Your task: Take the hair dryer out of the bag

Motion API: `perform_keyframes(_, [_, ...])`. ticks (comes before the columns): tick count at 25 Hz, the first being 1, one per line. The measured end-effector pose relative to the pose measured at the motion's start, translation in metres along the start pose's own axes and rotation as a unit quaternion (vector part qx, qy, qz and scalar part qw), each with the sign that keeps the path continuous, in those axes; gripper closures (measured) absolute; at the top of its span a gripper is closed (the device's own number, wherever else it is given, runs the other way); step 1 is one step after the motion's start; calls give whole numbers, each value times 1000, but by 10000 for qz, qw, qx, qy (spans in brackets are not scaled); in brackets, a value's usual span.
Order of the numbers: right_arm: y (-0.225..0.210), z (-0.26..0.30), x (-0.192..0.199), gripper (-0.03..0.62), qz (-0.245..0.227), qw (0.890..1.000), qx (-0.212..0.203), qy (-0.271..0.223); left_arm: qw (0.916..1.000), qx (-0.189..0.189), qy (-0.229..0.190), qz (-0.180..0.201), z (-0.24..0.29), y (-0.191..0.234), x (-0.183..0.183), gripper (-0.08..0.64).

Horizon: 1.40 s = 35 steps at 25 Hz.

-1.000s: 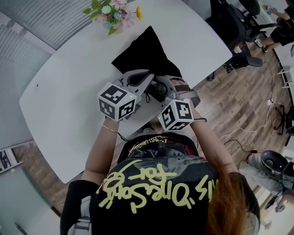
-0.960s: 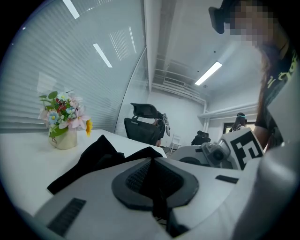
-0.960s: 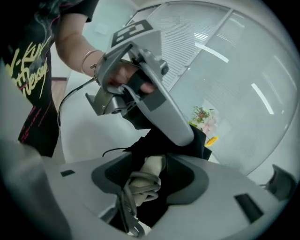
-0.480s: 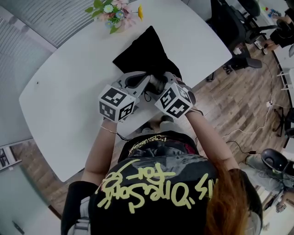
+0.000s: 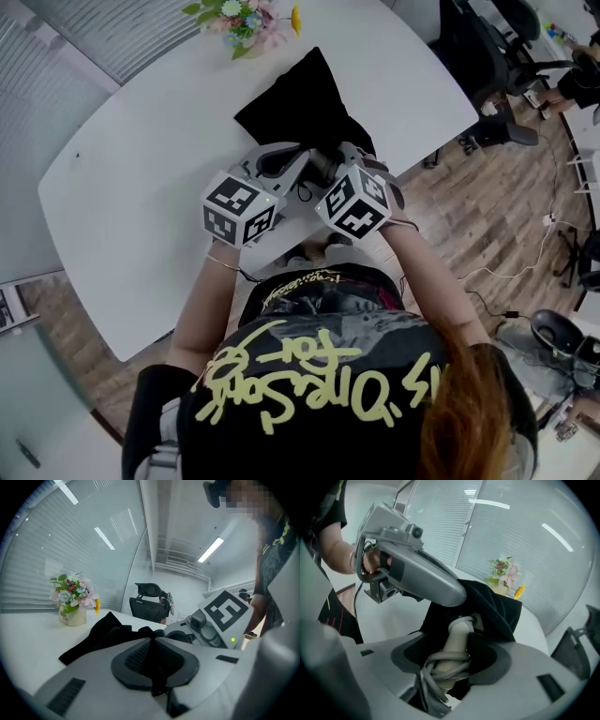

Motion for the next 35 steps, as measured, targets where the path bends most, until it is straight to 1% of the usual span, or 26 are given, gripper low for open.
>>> perform_keyframes(2, [0, 0, 4, 346, -106, 9997, 62, 227, 10000, -30, 8, -16, -1, 1, 0, 549])
perform_keyframes(3, [0, 0, 5, 346, -66, 9996, 67, 252, 10000, -34, 23, -5, -1, 0, 0, 549])
perform_keyframes(6, [-2, 3, 5, 345, 181, 9998, 77, -3, 9999, -13, 85, 134, 0, -5, 2, 549])
perform_keyframes(9, [-4, 2, 4, 345, 211, 9995, 178, -135, 9998, -15, 50, 173, 2, -7, 1, 549])
perform_keyframes(12, [-6, -6, 4, 345, 139, 9981, 601, -86, 9998, -183, -104, -12, -3, 1, -2, 551])
perform_keyframes(14, [-7, -11, 6, 347, 248, 9965, 782, -163, 9994, -231, -203, -140, -6, 5, -5, 551])
perform_keyframes(16, [-9, -11, 7, 347, 604, 9958, 616, -308, 9995, -160, -224, -161, -7, 3, -5, 552])
perform_keyframes(18, [-11, -8, 8, 347, 943, 9942, 302, -417, 9998, -60, -191, -95, -4, -2, -5, 552])
perform_keyframes(20, [-13, -6, 9, 347, 1118, 9930, 28, -384, 9999, 9, -159, -26, -1, -7, -5, 552])
perform_keyframes(23, [-11, -1, 11, 347, 1179, 9925, -245, -216, 9999, 55, -105, -28, 2, -9, -4, 552])
perform_keyframes(27, [-6, 11, 16, 324, 1166, 9912, -605, 145, 10000, 63, 58, 16, 5, -11, 3, 552])
perform_keyframes(30, [-5, 16, 17, 310, 1120, 9897, -864, 224, 9999, 61, 109, 21, 7, -12, 7, 552])
perform_keyframes(32, [-5, 17, 15, 308, 1048, 9904, -891, 146, 10000, 13, 51, -73, 5, -9, 8, 552])
perform_keyframes(35, [-7, 18, 17, 308, 1057, 9915, -748, 113, 9998, -104, -8, -171, 3, -2, 10, 552])
Point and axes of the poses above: the fingertips, and each gripper's own axes: z forward along the fingers, y to its left, x out of its underside, the point moved 1 cm from there along -z, backward along the fingers, and after that the axes turned 1 degree about x, right-handed, at the moved point
